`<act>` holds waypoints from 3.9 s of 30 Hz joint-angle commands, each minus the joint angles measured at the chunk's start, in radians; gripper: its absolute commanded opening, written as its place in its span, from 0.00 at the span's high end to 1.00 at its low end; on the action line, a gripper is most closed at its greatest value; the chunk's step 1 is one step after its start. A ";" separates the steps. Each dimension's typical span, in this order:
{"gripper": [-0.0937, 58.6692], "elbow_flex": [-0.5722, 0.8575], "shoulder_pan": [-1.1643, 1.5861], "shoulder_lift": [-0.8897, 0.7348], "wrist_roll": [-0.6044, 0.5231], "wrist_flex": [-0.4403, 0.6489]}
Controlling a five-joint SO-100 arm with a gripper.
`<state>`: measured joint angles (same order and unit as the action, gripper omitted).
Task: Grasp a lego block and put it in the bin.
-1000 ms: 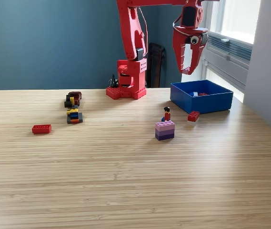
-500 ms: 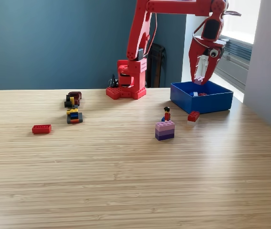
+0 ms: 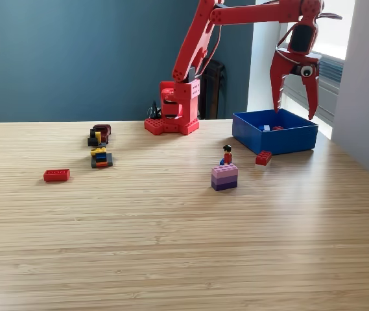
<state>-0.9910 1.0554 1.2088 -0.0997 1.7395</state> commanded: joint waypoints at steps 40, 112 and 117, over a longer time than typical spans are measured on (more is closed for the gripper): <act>0.96 -0.566 -0.956 0.632 0.216 -0.100; 0.50 -0.371 -0.411 0.173 0.360 -0.236; 0.50 -0.371 -0.393 0.173 0.350 -0.236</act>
<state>-1.4235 0.6535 1.3683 0.2562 1.5064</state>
